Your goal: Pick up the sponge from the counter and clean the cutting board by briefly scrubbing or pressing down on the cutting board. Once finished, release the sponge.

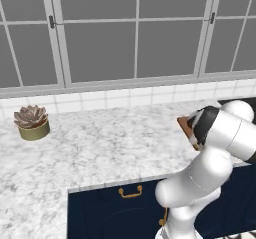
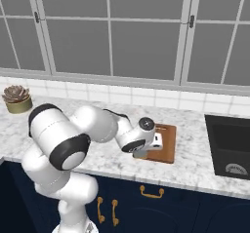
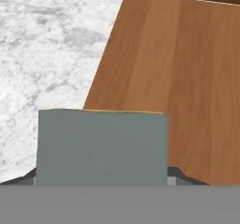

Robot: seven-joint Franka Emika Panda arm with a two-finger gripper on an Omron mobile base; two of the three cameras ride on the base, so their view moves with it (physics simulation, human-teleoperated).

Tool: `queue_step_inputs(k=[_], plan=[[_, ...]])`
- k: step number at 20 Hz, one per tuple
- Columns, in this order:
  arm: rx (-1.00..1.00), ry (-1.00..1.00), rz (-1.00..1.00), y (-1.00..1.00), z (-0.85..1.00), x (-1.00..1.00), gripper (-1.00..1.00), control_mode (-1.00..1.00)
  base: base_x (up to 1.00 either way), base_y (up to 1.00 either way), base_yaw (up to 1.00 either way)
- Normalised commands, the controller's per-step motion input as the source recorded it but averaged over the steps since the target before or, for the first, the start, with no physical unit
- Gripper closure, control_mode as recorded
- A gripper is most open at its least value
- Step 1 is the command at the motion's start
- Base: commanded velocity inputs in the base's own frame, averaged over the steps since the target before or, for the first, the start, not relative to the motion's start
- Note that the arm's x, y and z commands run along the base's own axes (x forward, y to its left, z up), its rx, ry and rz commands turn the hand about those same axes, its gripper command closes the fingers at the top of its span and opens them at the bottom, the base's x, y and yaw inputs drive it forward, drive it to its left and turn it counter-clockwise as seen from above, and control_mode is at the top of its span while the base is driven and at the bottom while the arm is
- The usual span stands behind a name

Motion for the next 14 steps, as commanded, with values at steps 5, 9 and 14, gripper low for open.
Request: queue_step_inputs(k=[5, 9, 14], plan=[[0.04, 0.0, 0.01, -0.62, 0.0, 0.03, 1.0, -1.0, 0.0, 0.0, 0.0], [0.03, 0.0, 0.05, -0.69, 0.0, 0.02, 1.0, -1.0, 0.0, 0.0, 0.0], [0.0, 0.0, 0.03, -0.61, -0.08, 0.22, 1.0, -1.0, 0.0, 0.0, 0.0]])
